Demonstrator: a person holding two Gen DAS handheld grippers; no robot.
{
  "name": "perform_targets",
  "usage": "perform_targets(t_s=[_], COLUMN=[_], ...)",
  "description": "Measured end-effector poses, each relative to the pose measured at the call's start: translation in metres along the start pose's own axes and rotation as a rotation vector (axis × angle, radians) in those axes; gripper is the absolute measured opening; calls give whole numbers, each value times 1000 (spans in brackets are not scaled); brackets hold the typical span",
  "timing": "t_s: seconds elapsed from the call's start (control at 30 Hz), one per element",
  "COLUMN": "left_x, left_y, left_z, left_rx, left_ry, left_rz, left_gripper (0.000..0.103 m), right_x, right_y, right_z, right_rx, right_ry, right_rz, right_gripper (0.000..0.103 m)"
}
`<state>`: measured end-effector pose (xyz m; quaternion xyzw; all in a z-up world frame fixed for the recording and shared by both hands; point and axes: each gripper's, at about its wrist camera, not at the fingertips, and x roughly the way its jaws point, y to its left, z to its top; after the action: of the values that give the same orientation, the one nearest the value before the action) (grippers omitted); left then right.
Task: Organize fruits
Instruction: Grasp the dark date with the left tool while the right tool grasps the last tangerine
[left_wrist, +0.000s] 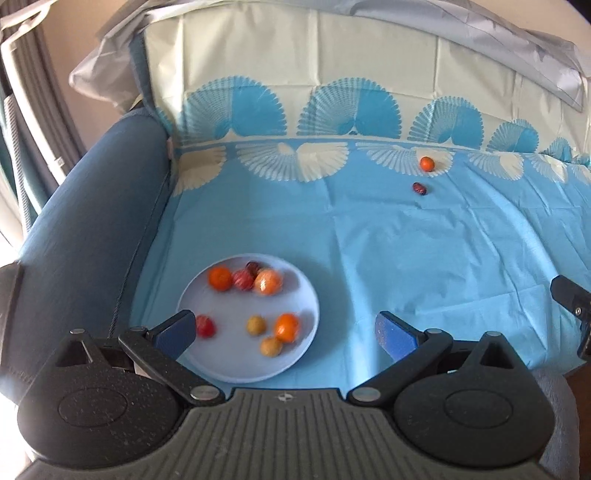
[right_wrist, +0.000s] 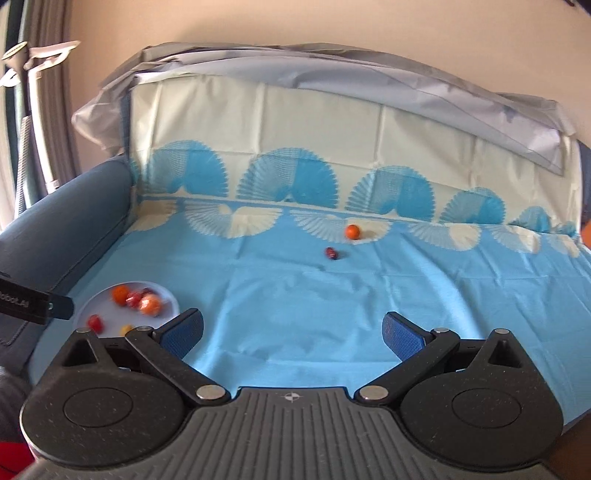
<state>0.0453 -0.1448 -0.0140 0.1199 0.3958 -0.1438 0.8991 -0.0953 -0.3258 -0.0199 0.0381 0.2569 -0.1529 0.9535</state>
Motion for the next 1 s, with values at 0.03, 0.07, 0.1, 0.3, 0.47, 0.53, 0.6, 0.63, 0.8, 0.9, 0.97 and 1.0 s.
perform_targets(t_s=[0.03,0.07,0.1,0.3,0.47,0.53,0.6,0.63,0.8,0.9,0.97,1.0], left_x=[11,24,37,153,260,301,332,344,381,389,387,384], left_y=[-12,-23,-35,-115,-174,-194,-207,-211,-210,-212,-212,-212], left_z=[12,25,37,109,152,164,172,174,176,170,165,164], left_rx=[11,19,29,56,113,162,190,197,252,299,316,324], left_ry=[-5,-13,-21,-11,27,47,52,51,34,22,-17,-34], left_rz=[-13,-35,-61,-166,-210,-221,-220,-219,-235,-233,-255,-286], left_gripper=[103,103,103,103,103,103,103,103,103,101,93,75], right_x=[11,24,37,159,276,319,360,377,459,489,502,507], right_y=[-14,-29,-42,-118,-165,-178,-183,-183,-169,-149,-134,-128], right_z=[4,8,12,33,53,61,68,71,74,74,77,79], right_rx=[7,15,24,28,55,88,114,111,55,-6,-49,-60], right_ry=[-2,-1,-1,1,10,55,87,95,157,153,151,146], right_rz=[-27,-53,-67,-125,-70,-4,42,62,141,166,198,199], right_gripper=[102,102,102,102,102,102,102,102,102,102,102,102])
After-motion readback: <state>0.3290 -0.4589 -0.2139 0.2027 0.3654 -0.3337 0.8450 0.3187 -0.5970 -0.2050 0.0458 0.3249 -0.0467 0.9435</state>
